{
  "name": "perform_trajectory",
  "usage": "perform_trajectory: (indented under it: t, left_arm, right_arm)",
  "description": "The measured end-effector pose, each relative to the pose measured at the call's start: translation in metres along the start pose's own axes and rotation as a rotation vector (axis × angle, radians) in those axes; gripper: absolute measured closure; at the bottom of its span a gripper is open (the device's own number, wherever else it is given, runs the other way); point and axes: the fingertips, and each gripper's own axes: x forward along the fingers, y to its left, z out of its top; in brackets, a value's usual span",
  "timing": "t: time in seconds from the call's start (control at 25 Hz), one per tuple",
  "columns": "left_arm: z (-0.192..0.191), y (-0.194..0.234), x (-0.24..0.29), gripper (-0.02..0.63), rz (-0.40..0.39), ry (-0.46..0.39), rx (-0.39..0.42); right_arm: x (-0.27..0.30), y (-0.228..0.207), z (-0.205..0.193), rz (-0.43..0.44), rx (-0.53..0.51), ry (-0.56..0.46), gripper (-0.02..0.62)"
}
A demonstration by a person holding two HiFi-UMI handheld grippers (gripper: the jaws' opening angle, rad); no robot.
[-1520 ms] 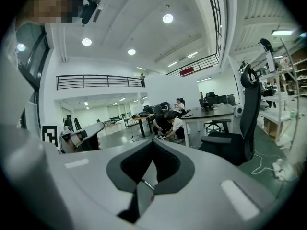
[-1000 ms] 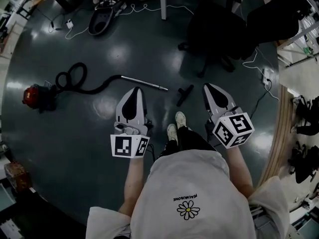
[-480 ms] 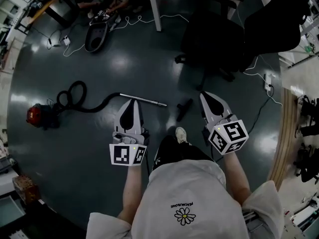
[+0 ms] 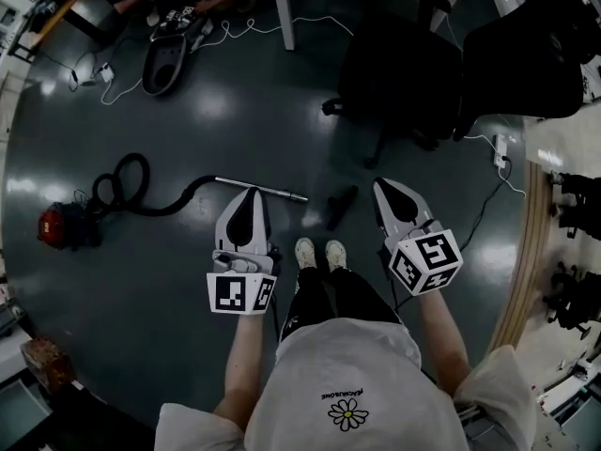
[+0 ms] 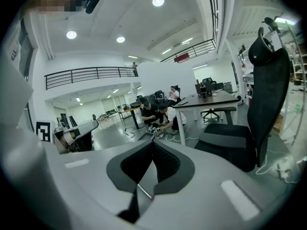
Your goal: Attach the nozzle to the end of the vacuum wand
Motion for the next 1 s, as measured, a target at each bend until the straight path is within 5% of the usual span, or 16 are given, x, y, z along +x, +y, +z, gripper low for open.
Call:
perform_trajectory:
  t: [0.16, 0.28, 0.36, 0.48, 0.68, 0.84, 1.0]
  left_arm:
    - [-0.060, 0.033, 0.020, 0.603, -0.012, 0.057, 0.010]
    - [-0.134, 0.047, 0.033, 0.601, -0.077, 0.063, 0.039]
    - [-0.211, 0.061, 0.037, 0.561, -0.147, 0.064, 0.045]
    - [-0.349, 0.102, 0.048, 0.491, -0.215, 0.068, 0.002]
    - [-0.561, 0.149, 0.068, 0.481, -0.261, 0.119, 0.060]
    - [-0.683, 0.153, 0.064, 0.410, -0.452, 0.246, 0.125]
    - [-0.790, 0.150, 0.029, 0.304, -0.737, 0.560, 0.381]
  right_arm:
    - [0.041, -0.015, -0.048, 0.000, -0.001, 0.043, 0.591]
    - [0.087, -0.032, -0.126, 0.094, -0.015, 0.131, 0.580]
    - [0.121, -0.049, -0.203, 0.153, -0.026, 0.185, 0.512]
    - [0.182, -0.097, -0.331, 0.140, -0.021, 0.220, 0.512]
    - [0.269, -0.166, -0.514, 0.203, -0.060, 0.270, 0.435]
    - [0.302, -0.187, -0.608, 0.274, -0.088, 0.327, 0.414]
    - [0.303, -0.195, -0.674, 0.324, -0.120, 0.452, 0.393]
